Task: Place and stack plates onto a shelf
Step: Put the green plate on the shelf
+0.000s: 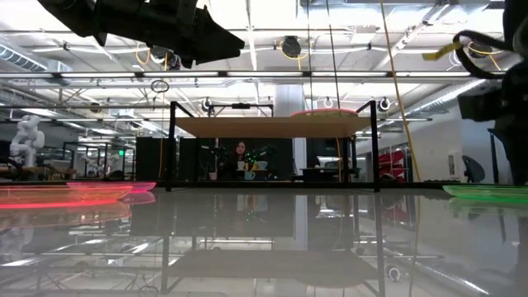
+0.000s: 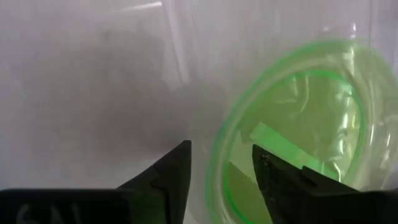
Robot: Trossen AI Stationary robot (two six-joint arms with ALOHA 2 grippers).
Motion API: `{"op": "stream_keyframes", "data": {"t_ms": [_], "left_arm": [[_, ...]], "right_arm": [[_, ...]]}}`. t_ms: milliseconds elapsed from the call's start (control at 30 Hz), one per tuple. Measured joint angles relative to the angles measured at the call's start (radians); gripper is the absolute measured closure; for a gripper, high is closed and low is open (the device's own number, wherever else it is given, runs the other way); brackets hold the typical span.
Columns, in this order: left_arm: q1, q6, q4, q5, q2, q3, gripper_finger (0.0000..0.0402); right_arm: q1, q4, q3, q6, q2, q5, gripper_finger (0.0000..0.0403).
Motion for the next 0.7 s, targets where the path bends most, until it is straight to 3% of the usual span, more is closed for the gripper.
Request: {"op": "stream_keyframes", "data": {"t_ms": [233, 533, 700], "left_arm": [[0.0, -0.002, -0.004, 0.0, 0.0, 0.0, 0.022], [0.0, -0.003, -0.004, 0.0, 0.0, 0.0, 0.022], [0.0, -0.006, -0.005, 0.0, 0.0, 0.0, 0.022]], "right_arm": [[-0.013, 0.005, -0.034, 0.051, -0.002, 0.0, 0.0277], [-0.013, -0.007, -0.039, 0.028, 0.001, 0.026, 0.0393], [-0.013, -0.012, -0.033, 0.026, 0.001, 0.025, 0.0398]]}}
